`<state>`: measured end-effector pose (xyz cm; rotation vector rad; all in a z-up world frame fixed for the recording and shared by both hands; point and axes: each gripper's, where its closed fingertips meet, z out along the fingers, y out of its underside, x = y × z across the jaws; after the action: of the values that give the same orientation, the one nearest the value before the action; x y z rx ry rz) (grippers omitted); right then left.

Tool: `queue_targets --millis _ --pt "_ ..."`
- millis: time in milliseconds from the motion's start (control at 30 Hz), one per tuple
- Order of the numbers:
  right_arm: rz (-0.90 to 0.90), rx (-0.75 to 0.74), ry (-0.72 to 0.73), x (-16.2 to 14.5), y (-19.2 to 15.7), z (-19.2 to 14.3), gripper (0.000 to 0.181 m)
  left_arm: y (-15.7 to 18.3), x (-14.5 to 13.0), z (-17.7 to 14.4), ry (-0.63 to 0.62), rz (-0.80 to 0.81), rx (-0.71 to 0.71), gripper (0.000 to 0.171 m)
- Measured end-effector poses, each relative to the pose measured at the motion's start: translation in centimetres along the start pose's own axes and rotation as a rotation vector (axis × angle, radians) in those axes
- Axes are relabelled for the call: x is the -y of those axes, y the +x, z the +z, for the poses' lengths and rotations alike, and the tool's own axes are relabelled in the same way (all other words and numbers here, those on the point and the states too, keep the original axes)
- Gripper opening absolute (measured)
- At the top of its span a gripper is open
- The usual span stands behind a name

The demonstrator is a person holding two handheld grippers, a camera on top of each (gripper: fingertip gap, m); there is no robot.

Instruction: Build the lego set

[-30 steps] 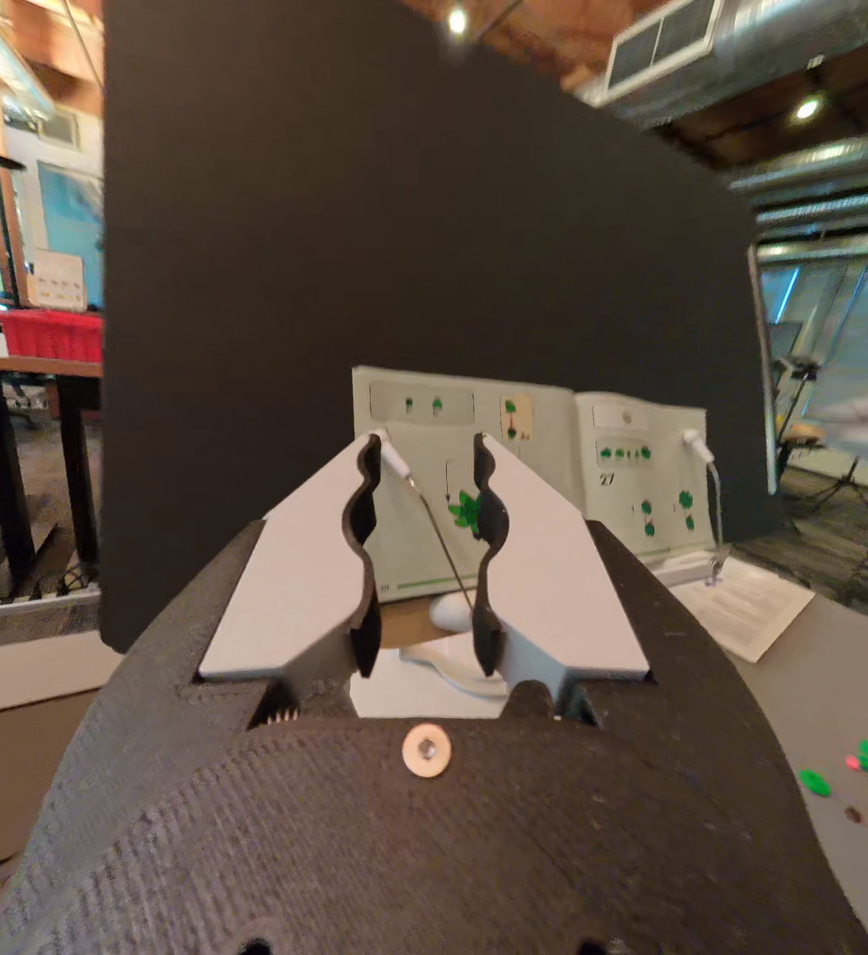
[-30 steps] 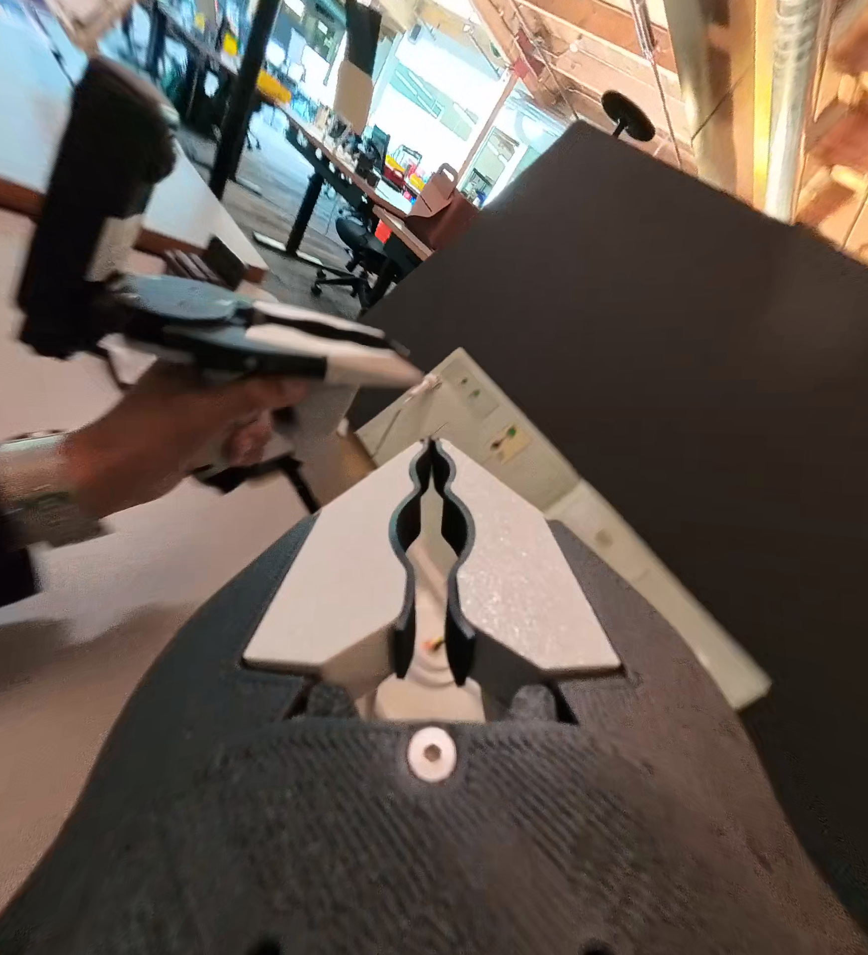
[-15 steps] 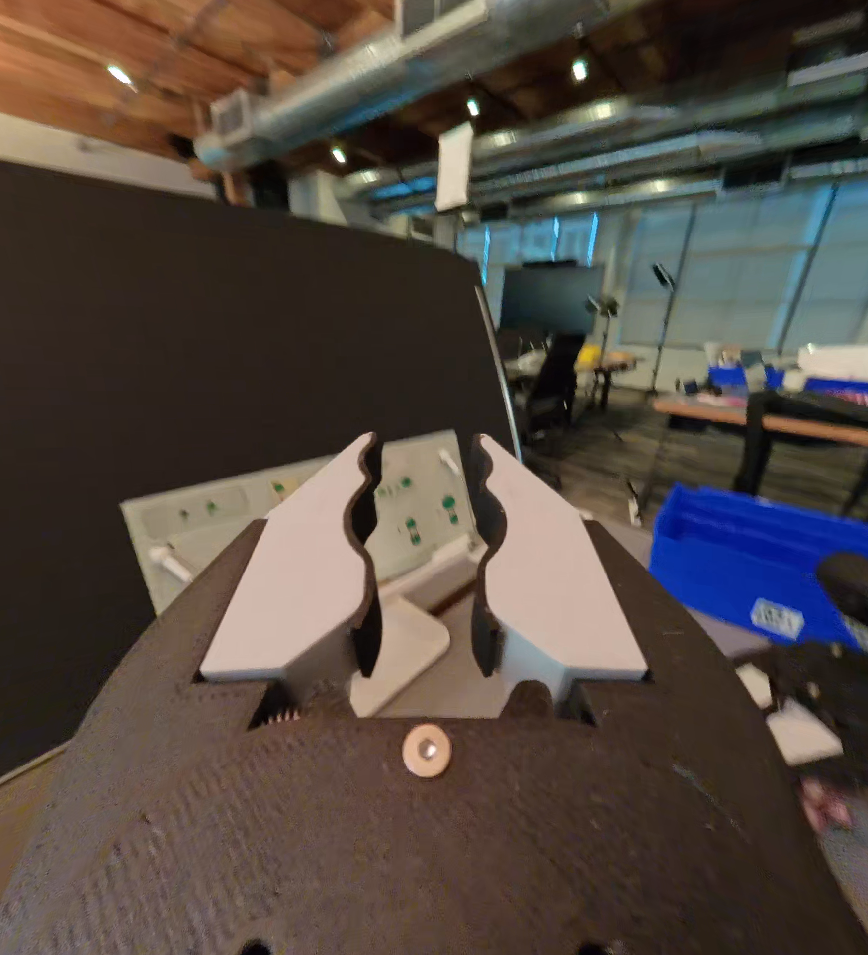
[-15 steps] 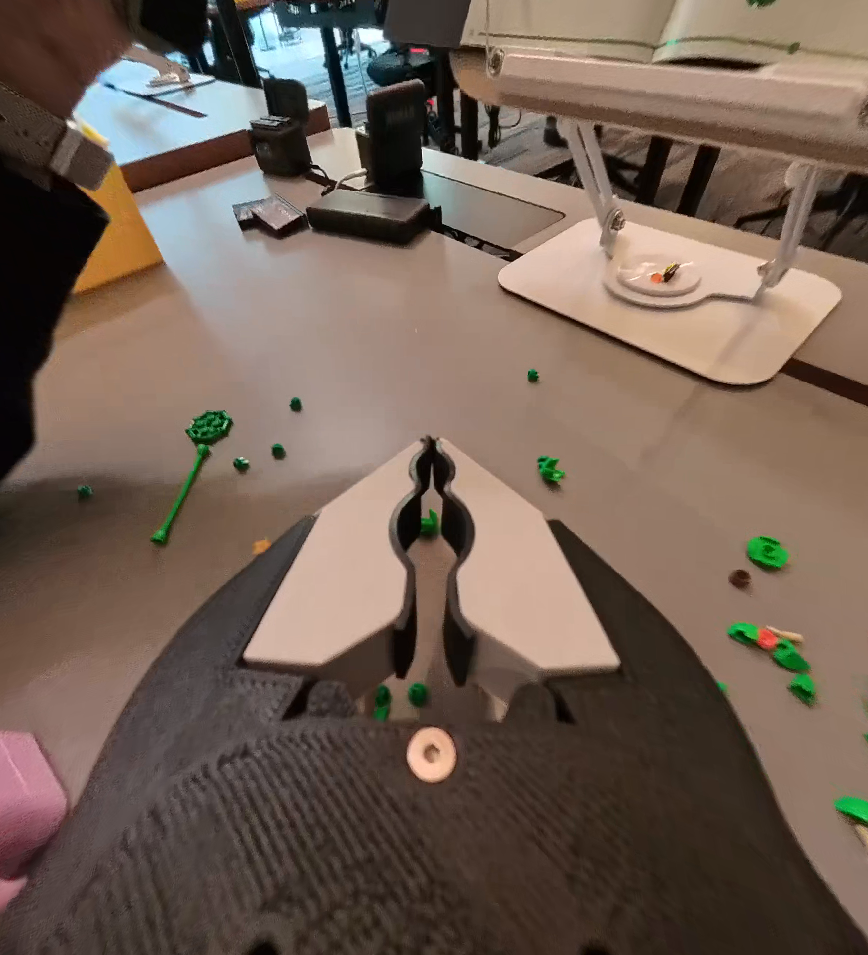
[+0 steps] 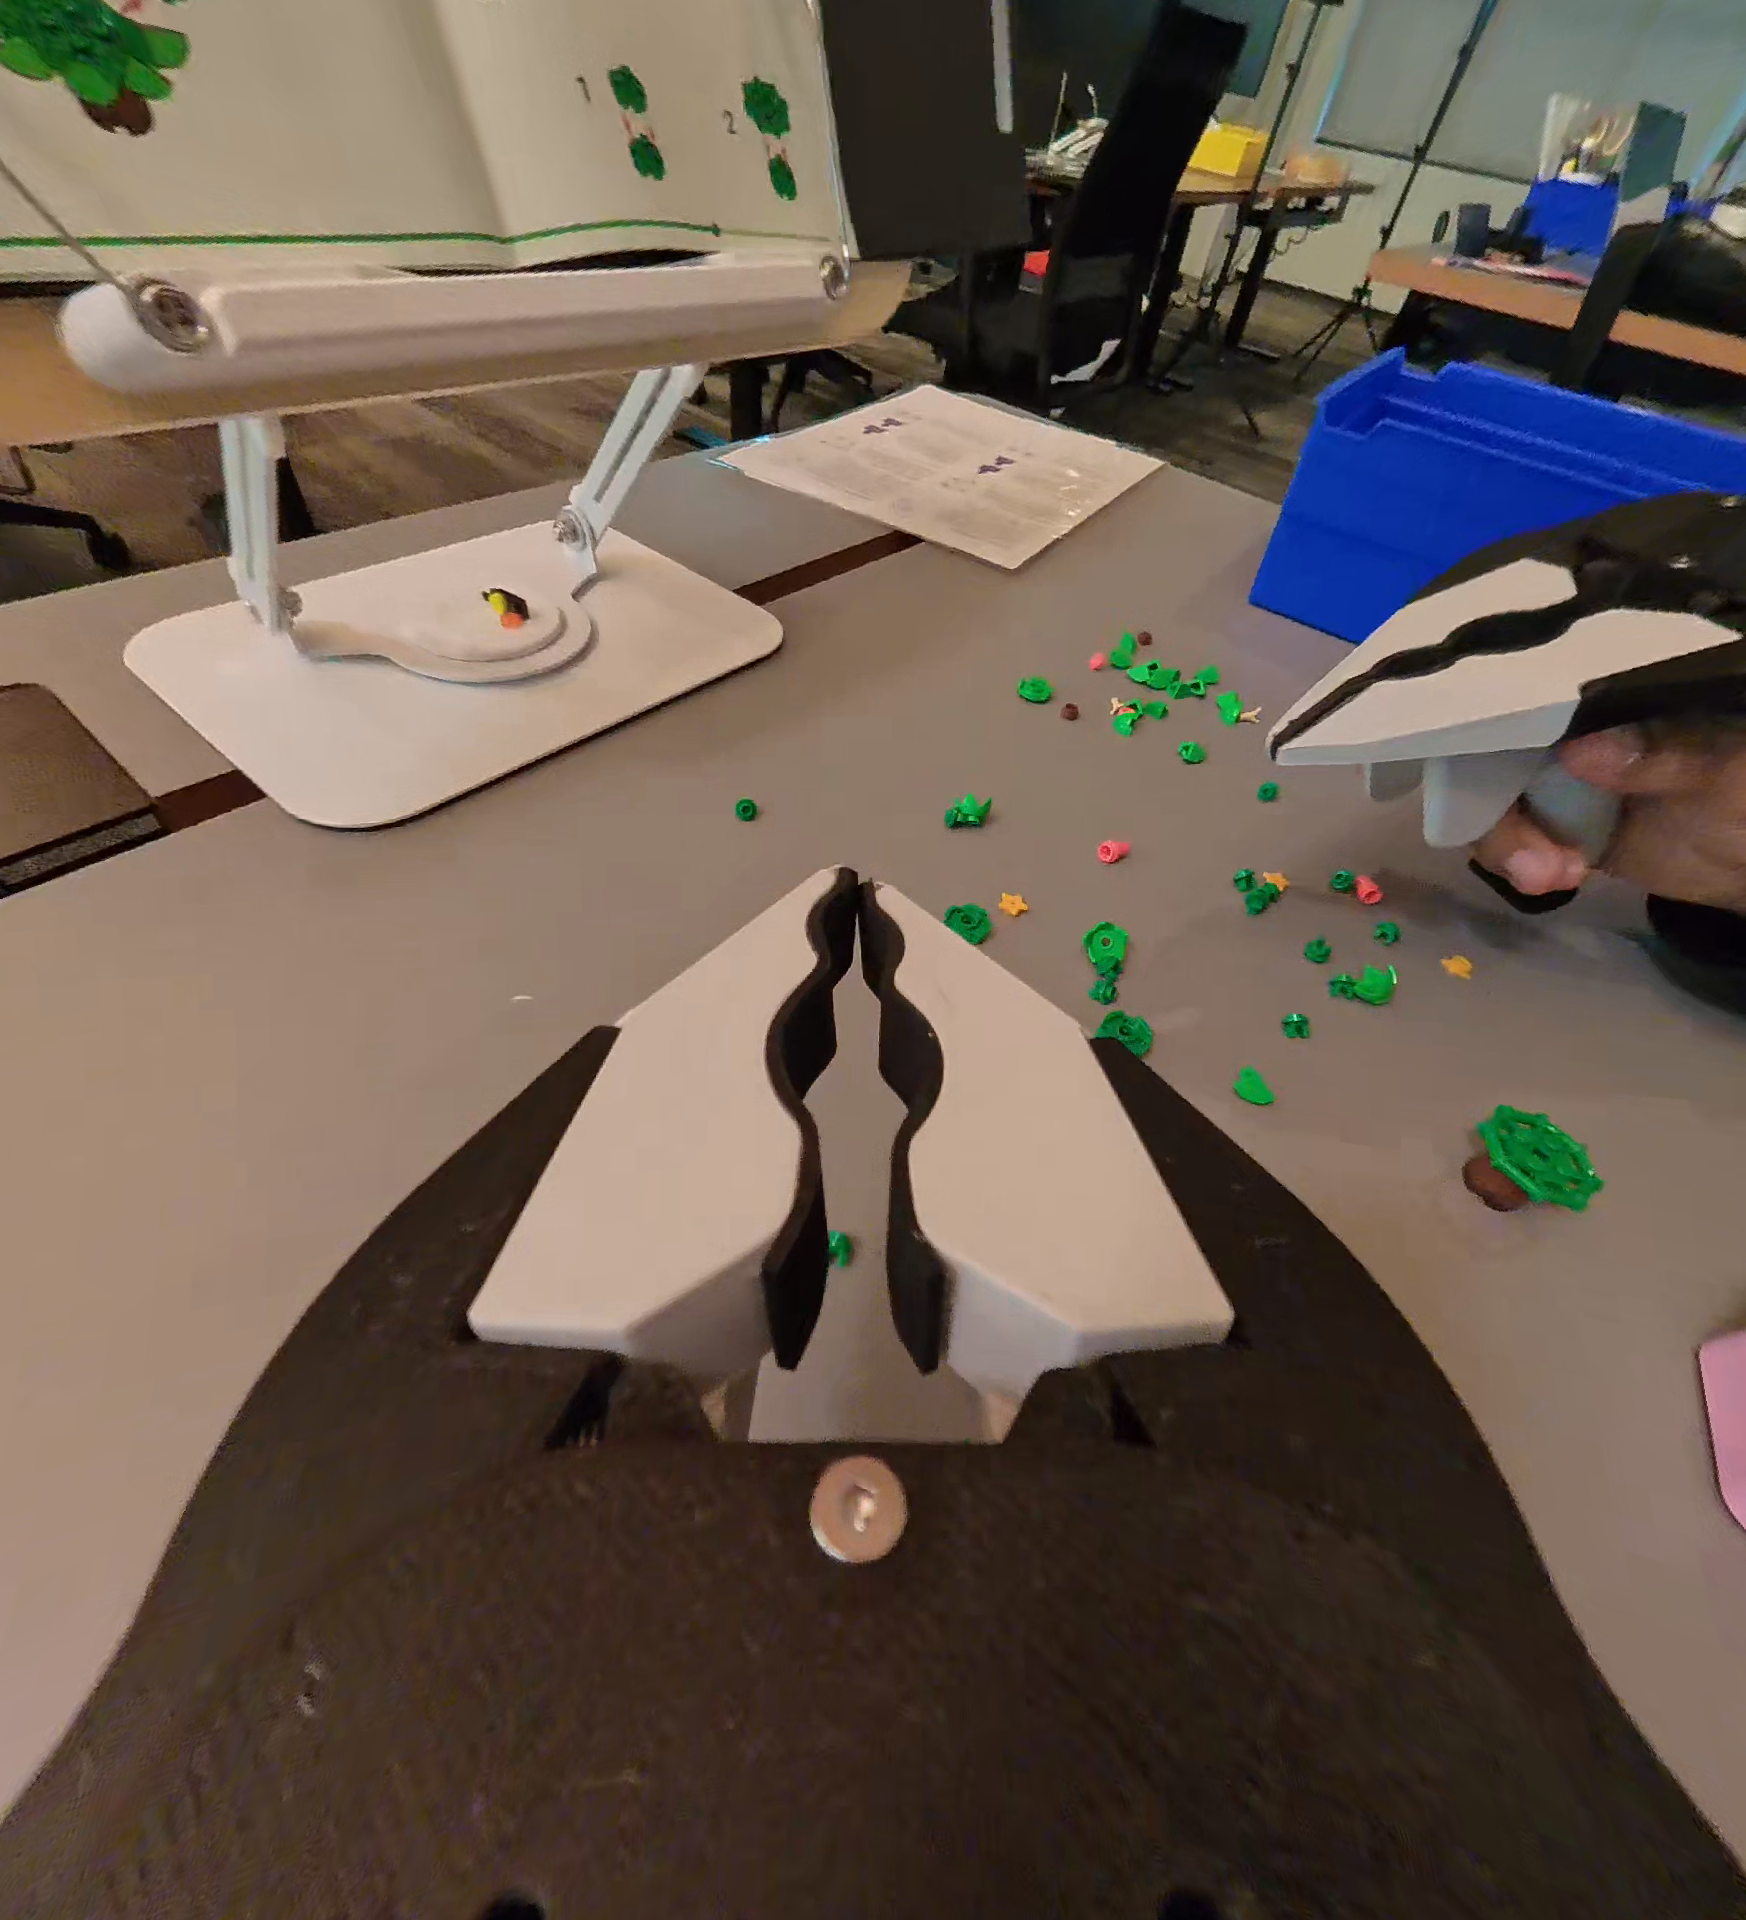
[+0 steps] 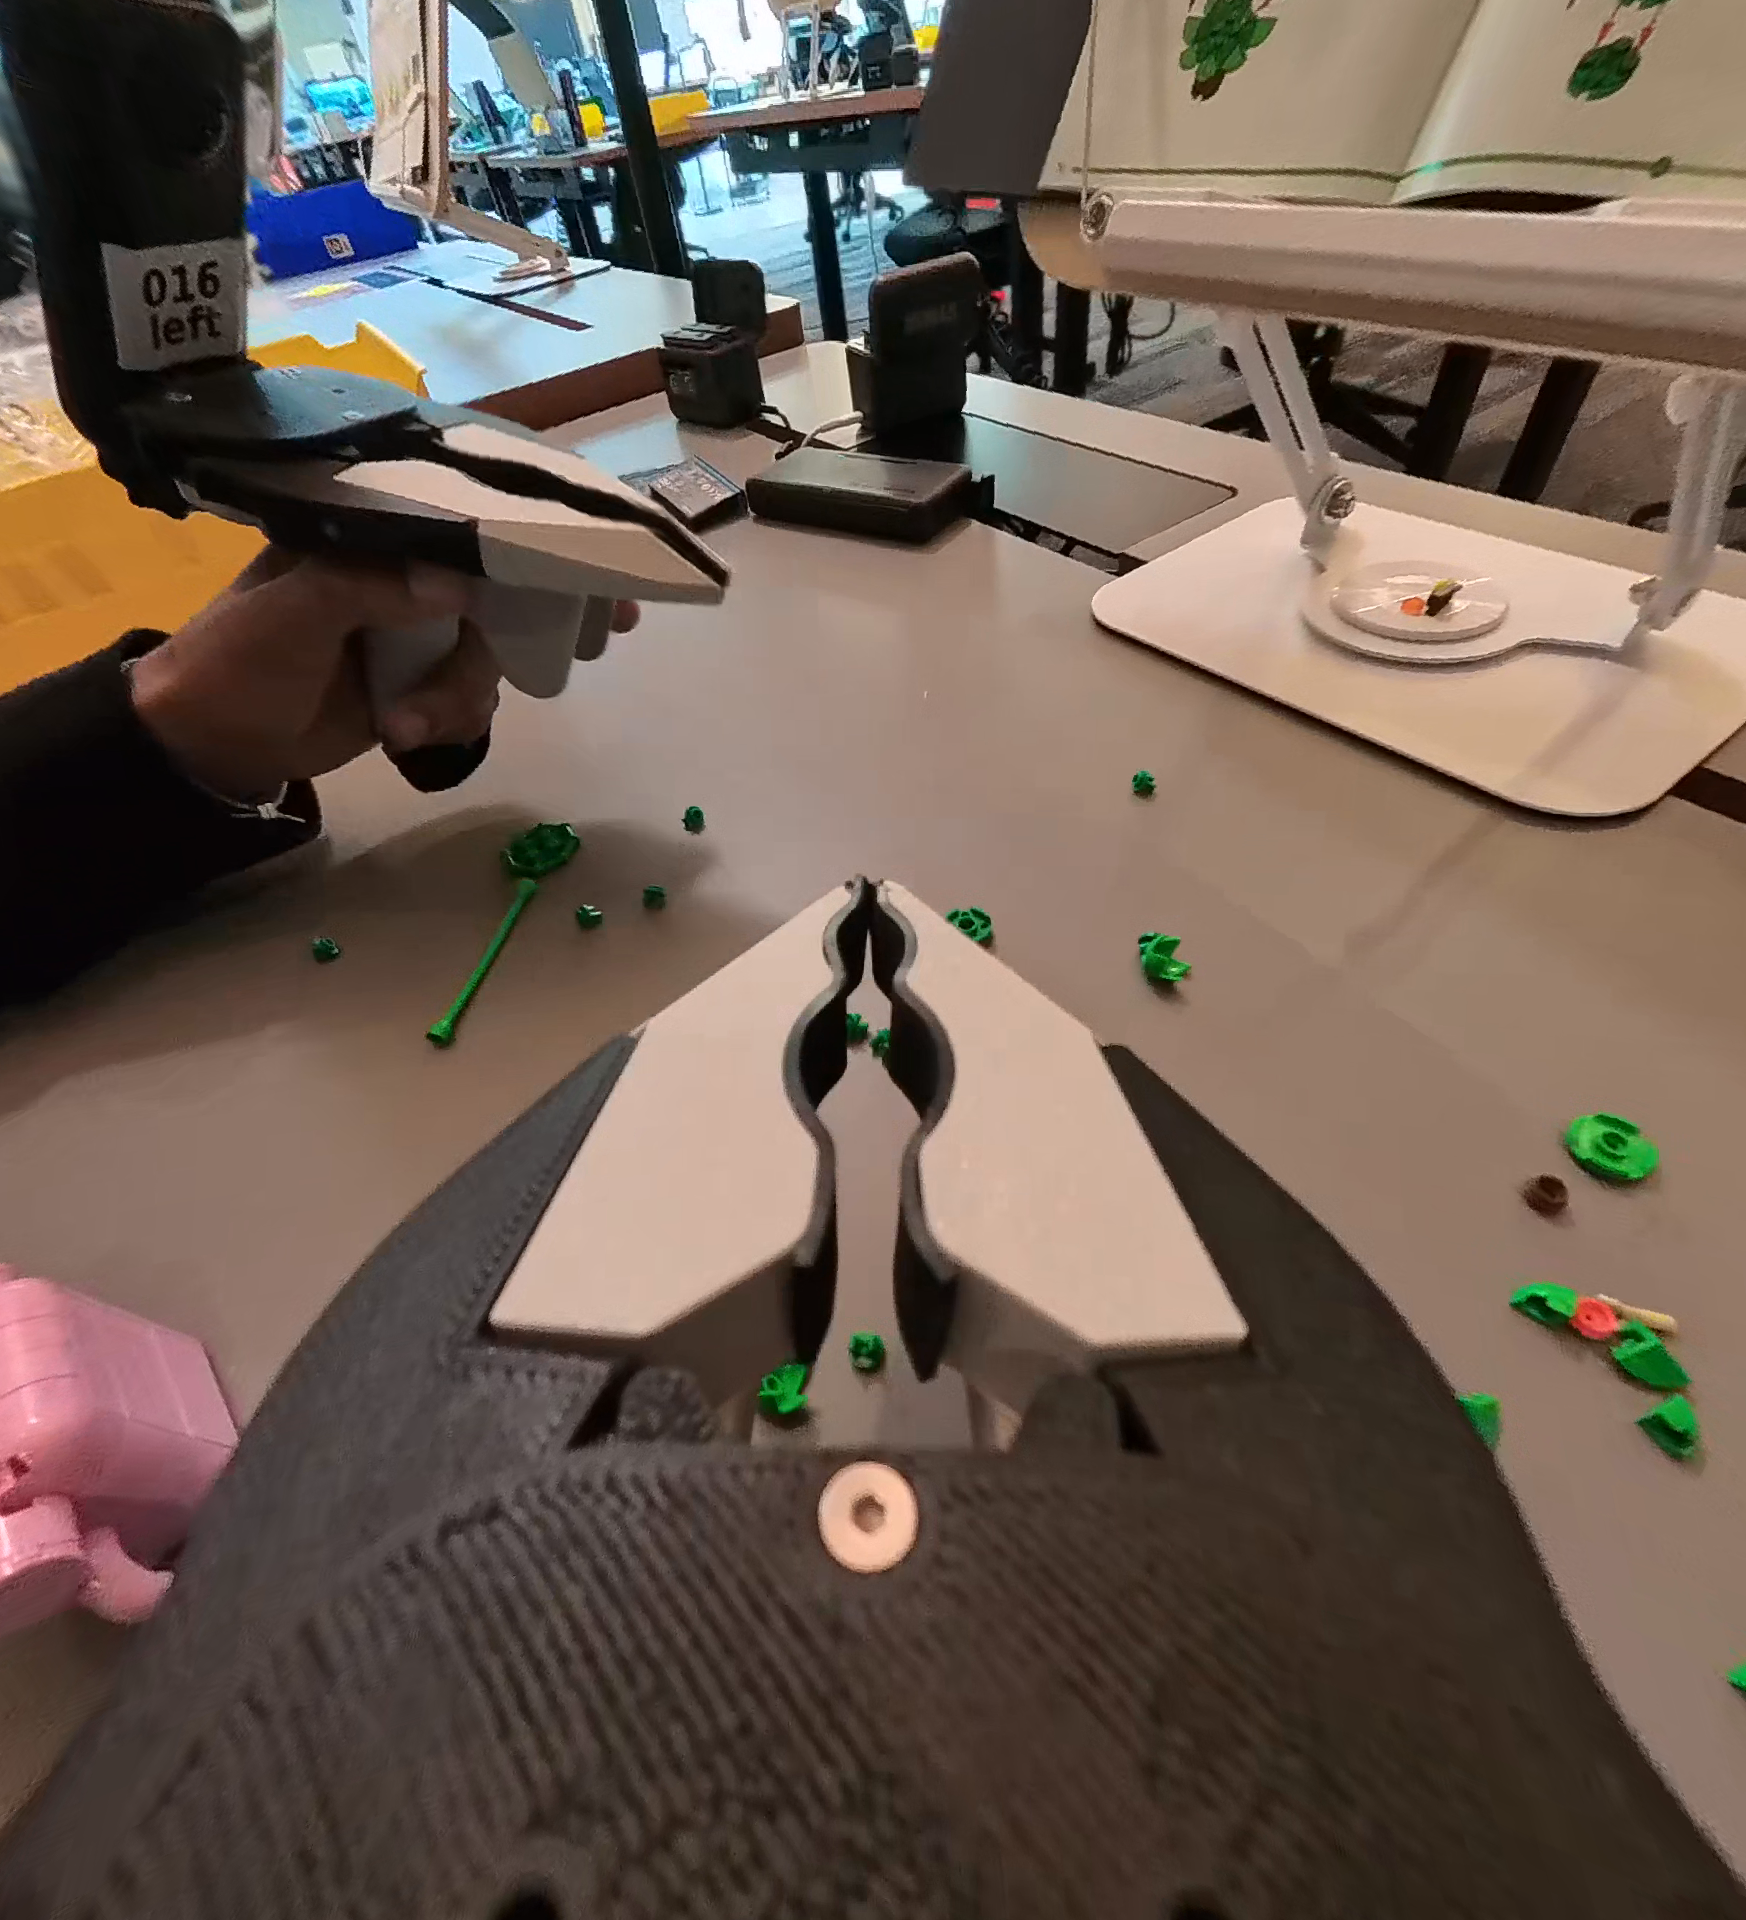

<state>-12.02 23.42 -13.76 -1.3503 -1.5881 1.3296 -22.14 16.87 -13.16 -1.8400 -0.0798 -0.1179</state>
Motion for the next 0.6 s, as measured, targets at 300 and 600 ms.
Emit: queue_targets --millis 300,600 --pt "0.011 0.014 -0.023 -1.3 0.5 0.4 0.0 -0.1 -1.3 -0.9 -0.034 0.012 -0.013 0.0" --pt "-0.041 0.02 -0.057 -1.8 -0.1 0.8 0.0 -0.9 -1.8 -1.0 -0.022 0.044 0.016 0.0"
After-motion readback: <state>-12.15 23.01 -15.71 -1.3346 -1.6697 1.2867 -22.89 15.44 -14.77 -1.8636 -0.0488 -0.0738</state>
